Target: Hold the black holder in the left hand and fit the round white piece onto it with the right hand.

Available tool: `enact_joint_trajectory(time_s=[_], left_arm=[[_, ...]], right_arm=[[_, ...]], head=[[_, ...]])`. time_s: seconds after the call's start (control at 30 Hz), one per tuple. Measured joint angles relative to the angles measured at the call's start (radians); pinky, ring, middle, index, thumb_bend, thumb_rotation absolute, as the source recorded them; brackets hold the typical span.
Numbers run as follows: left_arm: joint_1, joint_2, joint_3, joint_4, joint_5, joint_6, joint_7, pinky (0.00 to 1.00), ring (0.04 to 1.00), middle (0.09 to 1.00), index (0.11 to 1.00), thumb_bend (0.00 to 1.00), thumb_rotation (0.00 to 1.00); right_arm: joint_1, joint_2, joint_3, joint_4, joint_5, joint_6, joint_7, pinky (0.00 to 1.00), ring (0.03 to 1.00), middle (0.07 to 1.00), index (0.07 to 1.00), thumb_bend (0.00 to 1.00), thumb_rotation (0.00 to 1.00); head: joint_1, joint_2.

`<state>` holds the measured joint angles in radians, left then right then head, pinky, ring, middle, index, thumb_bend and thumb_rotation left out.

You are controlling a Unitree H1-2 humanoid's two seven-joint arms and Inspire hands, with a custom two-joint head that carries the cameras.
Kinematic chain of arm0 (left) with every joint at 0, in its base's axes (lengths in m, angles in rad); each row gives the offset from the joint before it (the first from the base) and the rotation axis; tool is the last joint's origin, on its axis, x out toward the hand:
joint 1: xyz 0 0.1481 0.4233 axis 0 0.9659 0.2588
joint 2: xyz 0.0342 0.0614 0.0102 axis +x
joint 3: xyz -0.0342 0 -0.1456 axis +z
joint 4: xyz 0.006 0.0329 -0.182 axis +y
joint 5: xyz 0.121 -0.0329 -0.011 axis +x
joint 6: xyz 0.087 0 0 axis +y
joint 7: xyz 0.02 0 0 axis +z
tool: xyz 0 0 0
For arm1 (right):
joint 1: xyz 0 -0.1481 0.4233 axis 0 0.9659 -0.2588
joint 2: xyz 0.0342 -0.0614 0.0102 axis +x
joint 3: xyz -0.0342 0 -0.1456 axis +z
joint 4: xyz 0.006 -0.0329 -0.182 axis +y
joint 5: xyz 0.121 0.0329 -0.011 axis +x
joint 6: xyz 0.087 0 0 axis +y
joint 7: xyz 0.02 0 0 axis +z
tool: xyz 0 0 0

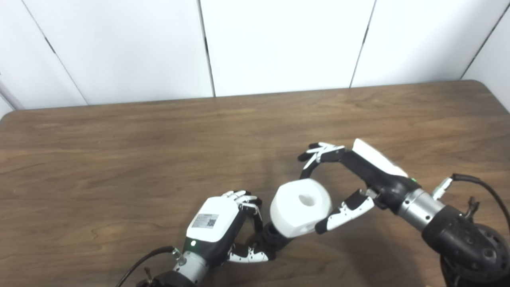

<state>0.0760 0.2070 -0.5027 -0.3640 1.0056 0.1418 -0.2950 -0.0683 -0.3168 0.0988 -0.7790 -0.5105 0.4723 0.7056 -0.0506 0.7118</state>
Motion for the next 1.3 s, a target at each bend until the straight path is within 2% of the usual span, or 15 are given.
enact_joint_trajectory(time_s=[0.27, 0.6, 0.97, 1.3], left_arm=[[-0.003, -0.002, -0.005, 0.000, 0.003, 0.006, 0.000, 0.88, 0.885, 0.817, 0.489, 0.52, 0.06], [-0.005, -0.003, -0.007, 0.002, 0.004, 0.007, 0.000, 0.88, 0.886, 0.817, 0.490, 0.52, 0.06], [-0.005, -0.004, -0.007, 0.003, 0.005, 0.008, 0.000, 0.88, 0.884, 0.817, 0.489, 0.52, 0.06], [-0.006, -0.004, -0.007, 0.003, 0.005, 0.008, 0.000, 0.88, 0.888, 0.818, 0.490, 0.52, 0.06]], right_arm=[[0.000, 0.026, 0.072, 0.013, -0.024, -0.003, -0.013, 0.98, 0.912, 0.793, 0.483, 0.52, 0.13], [0.005, 0.031, 0.130, 0.041, -0.054, -0.014, -0.066, 1.00, 0.916, 0.795, 0.483, 0.52, 0.13], [0.010, 0.027, 0.154, 0.081, -0.065, -0.077, -0.126, 0.94, 0.913, 0.792, 0.483, 0.52, 0.13], [0.006, 0.010, 0.155, 0.080, -0.069, -0.083, -0.126, 0.82, 0.917, 0.789, 0.483, 0.52, 0.13]], head=[[0.003, 0.003], [0.006, 0.006], [0.003, 0.012], [-0.011, 0.021]])
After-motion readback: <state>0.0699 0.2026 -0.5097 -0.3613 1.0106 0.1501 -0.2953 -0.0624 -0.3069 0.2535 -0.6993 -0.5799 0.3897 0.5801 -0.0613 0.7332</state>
